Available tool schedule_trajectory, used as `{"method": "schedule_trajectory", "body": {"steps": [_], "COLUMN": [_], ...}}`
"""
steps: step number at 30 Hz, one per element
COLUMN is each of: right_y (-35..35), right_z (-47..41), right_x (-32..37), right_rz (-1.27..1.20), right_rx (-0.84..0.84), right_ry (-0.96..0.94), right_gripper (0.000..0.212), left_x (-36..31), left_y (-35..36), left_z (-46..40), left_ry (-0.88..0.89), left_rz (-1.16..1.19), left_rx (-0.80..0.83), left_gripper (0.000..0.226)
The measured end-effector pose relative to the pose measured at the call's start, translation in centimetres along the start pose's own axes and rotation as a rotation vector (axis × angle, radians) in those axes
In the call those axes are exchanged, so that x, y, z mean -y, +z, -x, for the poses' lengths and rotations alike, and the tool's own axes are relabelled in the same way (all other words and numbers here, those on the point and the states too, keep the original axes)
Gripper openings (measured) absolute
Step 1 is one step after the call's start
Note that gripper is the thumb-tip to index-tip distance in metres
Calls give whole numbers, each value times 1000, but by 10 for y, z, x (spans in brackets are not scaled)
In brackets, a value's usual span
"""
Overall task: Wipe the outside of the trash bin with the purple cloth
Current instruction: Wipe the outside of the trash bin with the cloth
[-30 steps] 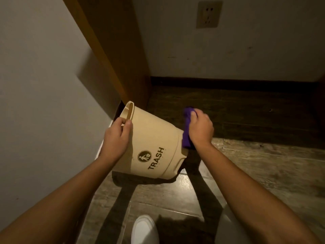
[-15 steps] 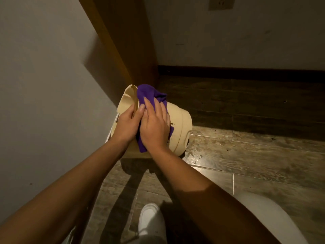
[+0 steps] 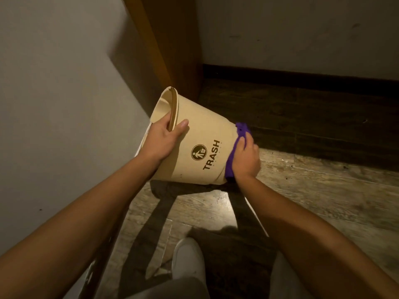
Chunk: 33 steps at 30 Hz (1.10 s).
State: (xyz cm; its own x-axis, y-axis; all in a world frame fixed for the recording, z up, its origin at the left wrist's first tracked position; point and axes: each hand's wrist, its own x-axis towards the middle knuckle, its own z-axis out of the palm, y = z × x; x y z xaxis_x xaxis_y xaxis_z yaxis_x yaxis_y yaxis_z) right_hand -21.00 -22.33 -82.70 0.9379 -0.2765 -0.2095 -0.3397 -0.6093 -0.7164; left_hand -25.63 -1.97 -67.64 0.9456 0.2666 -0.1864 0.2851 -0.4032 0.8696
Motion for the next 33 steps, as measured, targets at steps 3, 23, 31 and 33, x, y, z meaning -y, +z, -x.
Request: {"method": "schedule_trajectory", "body": {"steps": [3,23,31,33], "right_y": [-14,-71,-19,-13], "right_z": [-7,36,103,109], "right_x": [-12,69,104,101], "right_rz": [74,-367,-184,-77], "right_rx": [37,68,104,63], "right_ry": [29,-221,-401,-402], "right_gripper": [50,47,53,55], "left_x": [-5,11,8,11], "left_y": [4,7,14,14], "left_z": [2,28,15,15], "left_ry": [33,50,108,121], "left_rz": [-54,-265,-289,-321], "left_rx": [18,171,-47,-80], "left_gripper": [43,29,29,30]}}
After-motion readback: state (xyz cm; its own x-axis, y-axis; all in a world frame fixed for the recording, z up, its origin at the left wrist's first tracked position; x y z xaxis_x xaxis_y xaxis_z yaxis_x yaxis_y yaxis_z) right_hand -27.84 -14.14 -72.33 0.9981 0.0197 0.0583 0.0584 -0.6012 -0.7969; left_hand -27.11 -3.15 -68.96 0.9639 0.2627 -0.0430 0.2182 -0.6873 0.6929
